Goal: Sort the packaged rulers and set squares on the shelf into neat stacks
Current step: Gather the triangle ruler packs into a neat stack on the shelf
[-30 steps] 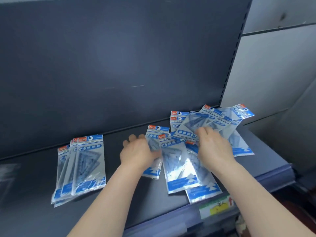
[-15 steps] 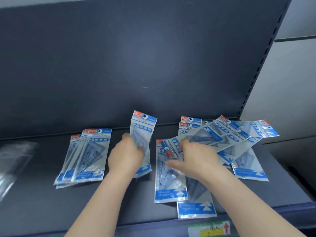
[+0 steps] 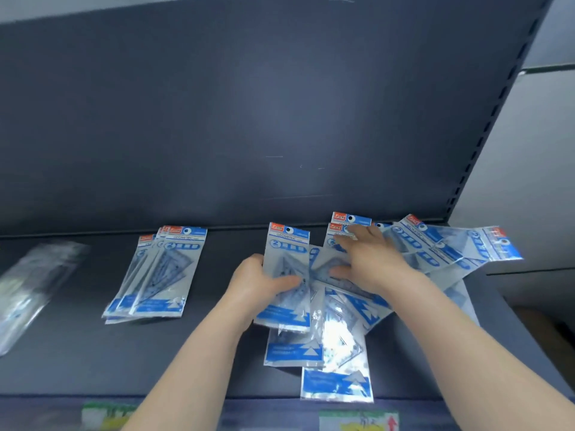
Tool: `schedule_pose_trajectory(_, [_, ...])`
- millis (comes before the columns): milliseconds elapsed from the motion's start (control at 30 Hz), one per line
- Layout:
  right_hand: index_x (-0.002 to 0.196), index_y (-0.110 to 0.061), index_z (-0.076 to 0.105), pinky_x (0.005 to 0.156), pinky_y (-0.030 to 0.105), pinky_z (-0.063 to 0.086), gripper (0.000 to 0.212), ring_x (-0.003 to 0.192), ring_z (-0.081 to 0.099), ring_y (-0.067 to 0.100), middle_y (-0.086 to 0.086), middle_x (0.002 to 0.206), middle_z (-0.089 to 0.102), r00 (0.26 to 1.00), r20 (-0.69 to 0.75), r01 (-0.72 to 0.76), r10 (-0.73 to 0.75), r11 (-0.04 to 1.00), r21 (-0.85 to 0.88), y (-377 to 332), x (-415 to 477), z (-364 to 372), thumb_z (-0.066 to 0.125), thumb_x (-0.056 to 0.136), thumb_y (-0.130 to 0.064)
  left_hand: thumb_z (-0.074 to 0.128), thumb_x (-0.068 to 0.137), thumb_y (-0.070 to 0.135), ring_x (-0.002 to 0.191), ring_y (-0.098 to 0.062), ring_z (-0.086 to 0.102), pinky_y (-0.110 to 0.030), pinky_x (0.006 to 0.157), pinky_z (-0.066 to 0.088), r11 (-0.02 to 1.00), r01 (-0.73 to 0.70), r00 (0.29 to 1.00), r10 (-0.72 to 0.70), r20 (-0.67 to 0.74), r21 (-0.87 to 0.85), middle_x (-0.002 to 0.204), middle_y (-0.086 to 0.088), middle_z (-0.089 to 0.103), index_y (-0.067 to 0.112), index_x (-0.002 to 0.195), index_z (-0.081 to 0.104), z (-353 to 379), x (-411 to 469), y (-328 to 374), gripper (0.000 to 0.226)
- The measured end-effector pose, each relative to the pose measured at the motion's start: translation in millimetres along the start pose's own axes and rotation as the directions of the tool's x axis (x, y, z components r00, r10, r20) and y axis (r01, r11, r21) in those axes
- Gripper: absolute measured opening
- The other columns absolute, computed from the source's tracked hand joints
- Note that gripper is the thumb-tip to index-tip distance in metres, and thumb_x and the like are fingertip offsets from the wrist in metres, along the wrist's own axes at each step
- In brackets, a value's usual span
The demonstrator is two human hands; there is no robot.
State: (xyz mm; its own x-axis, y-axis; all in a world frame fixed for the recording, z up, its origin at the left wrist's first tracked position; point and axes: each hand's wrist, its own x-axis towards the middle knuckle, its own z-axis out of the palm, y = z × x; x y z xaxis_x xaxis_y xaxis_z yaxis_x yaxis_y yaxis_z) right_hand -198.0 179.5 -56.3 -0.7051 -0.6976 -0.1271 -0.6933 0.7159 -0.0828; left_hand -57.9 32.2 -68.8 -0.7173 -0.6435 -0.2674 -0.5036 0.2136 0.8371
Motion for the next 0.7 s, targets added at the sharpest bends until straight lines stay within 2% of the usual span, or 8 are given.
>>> schedule_pose_trajectory(100, [0.137,-0.024,0.045,0.1,0.042,0.036,0.064,0.129,0.038,0.026,0.003,0.141,0.044,0.995,0.095,0.021,-0.021,1.0,0.0,5.3,2.0,-8.0,0.055,0.084,-0.06,0.081,0.074,0.031,0.086,-0.019,0.068,-0.042,0.081,0.058,0.992,0.0,0.999,0.005,-0.041,0.122,0.095,0.0,0.07,0.016,0.103,0.062,7.7,2.7,2.0,0.038])
schedule_pose_trajectory(200, [0.131,-0.022,0.049,0.088,0.037,0.041,0.064,0.118,0.048,0.026,0.005,0.129,0.049,0.997,0.076,-0.007,0.007,1.0,0.0,6.1,-3.7,-9.6,0.065,0.077,-0.054,0.079,0.076,0.033,0.088,-0.019,0.066,-0.043,0.081,0.057,0.984,-0.008,0.996,0.023,-0.087,0.178,0.097,0.001,0.068,0.017,0.105,0.059,10.8,4.6,5.7,0.039])
schedule_pose_trajectory(367, [0.087,-0.021,0.053,0.067,0.029,0.041,0.044,0.092,0.057,0.022,0.0,0.098,0.057,0.991,0.09,-0.101,0.097,0.994,0.047,8.6,-8.7,-13.5,0.073,0.066,-0.054,0.075,0.079,0.029,0.088,-0.017,0.066,-0.042,0.081,0.057,0.988,-0.036,0.995,0.049,-0.087,0.149,0.095,0.003,0.068,0.02,0.101,0.061,12.5,4.7,11.2,0.028])
schedule_pose_trajectory(433, [0.091,-0.02,0.051,0.067,0.029,0.042,0.046,0.091,0.055,0.022,0.0,0.096,0.056,0.988,0.104,-0.124,0.115,0.99,0.075,8.7,-10.9,-15.8,0.074,0.066,-0.052,0.073,0.083,0.025,0.088,-0.017,0.068,-0.043,0.083,0.057,0.998,-0.052,0.996,0.055,-0.071,0.048,0.095,0.003,0.07,0.02,0.098,0.065,8.5,5.0,12.6,0.019])
schedule_pose_trajectory(500, [0.109,-0.017,0.048,0.069,0.03,0.043,0.05,0.093,0.058,0.023,0.001,0.099,0.059,0.983,0.105,-0.164,0.149,0.975,0.151,6.4,-14.0,-15.9,0.071,0.074,-0.044,0.072,0.085,0.02,0.09,-0.019,0.069,-0.044,0.085,0.057,0.997,-0.057,0.997,0.053,-0.054,-0.059,0.098,0.001,0.072,0.02,0.099,0.066,2.9,5.8,14.0,0.015])
schedule_pose_trajectory(600, [0.122,-0.014,0.042,0.074,0.034,0.046,0.044,0.101,0.059,0.03,0.005,0.106,0.061,0.973,0.008,-0.214,0.23,0.893,0.397,0.8,-16.3,-18.9,0.061,0.086,-0.031,0.071,0.086,0.015,0.089,-0.021,0.071,-0.041,0.081,0.059,0.98,-0.066,0.995,0.05,-0.088,-0.19,0.102,-0.005,0.072,0.013,0.104,0.063,-5.2,8.7,14.1,0.02])
schedule_pose_trajectory(667, [0.119,-0.014,0.046,0.078,0.036,0.047,0.035,0.101,0.059,0.03,0.006,0.111,0.062,0.962,-0.054,-0.183,0.267,0.782,0.595,-7.9,-16.8,-25.3,0.058,0.09,-0.028,0.07,0.087,0.01,0.082,-0.023,0.073,-0.038,0.072,0.06,0.895,0.004,0.997,-0.037,-0.064,-0.445,0.099,-0.012,0.074,0.005,0.108,0.062,-11.1,9.5,15.3,0.023])
schedule_pose_trajectory(700, [0.115,-0.015,0.049,0.081,0.038,0.048,0.029,0.101,0.06,0.029,0.005,0.111,0.063,0.96,-0.07,-0.155,0.269,0.728,0.668,-13.9,-16.3,-27.9,0.057,0.09,-0.027,0.069,0.088,0.009,0.08,-0.024,0.074,-0.037,0.068,0.06,0.801,0.071,0.996,-0.09,-0.003,-0.595,0.098,-0.015,0.074,0.001,0.11,0.061,-14.7,9.7,16.9,0.025])
